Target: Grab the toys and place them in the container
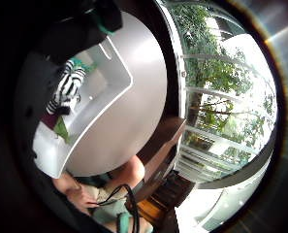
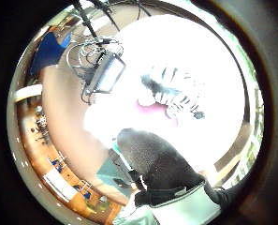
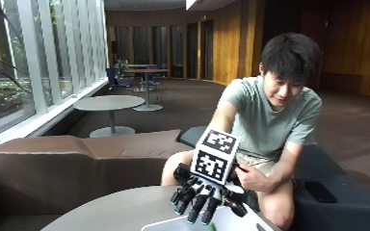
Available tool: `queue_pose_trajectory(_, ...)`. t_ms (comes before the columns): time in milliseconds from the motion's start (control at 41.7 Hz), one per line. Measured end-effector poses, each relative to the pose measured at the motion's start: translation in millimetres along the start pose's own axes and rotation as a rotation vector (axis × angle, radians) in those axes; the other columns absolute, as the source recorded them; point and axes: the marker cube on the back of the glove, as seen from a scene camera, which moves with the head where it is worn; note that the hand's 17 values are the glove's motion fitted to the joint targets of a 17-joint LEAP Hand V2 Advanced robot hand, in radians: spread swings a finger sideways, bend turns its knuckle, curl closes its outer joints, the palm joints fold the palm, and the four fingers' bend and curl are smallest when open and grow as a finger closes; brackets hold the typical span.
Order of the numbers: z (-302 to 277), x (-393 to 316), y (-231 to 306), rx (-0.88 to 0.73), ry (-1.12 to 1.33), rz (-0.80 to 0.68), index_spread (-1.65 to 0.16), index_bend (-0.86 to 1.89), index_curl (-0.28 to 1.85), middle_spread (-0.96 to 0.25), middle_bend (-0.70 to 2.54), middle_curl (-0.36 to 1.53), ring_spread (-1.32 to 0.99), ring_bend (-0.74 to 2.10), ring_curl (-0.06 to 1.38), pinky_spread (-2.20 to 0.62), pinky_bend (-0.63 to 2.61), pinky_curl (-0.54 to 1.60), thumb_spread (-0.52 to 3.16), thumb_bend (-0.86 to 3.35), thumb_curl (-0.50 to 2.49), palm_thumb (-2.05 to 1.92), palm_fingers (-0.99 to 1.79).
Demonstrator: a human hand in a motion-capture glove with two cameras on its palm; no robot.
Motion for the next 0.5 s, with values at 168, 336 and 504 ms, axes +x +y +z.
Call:
queue_pose_trajectory(168, -12, 7, 20, 0.101, -0.059, -0.068, -0.22, 0.07, 0.60, -0.04, 0.31, 0.46, -0.08, 0.49, 0.46, -0.04, 0.99, 0.41, 1.10, -0.10, 0.37, -0.15, -0.24)
queue_pose_trajectory(336, -17, 7, 36, 0.103, -0.085, -0.091, -0.26, 0.13, 0.54, -0.12, 0.30, 0.46, -0.11, 0.47, 0.45, -0.04, 0.88, 0.37, 1.22, -0.06, 0.31, -0.08, -0.09)
queue_pose_trajectory(504, -25, -1, 57, 0.111, -0.188, -0.139, -0.27, 0.10, 0.47, -0.15, 0.26, 0.44, -0.13, 0.46, 0.44, -0.05, 0.87, 0.36, 1.32, -0.05, 0.26, -0.09, -0.10)
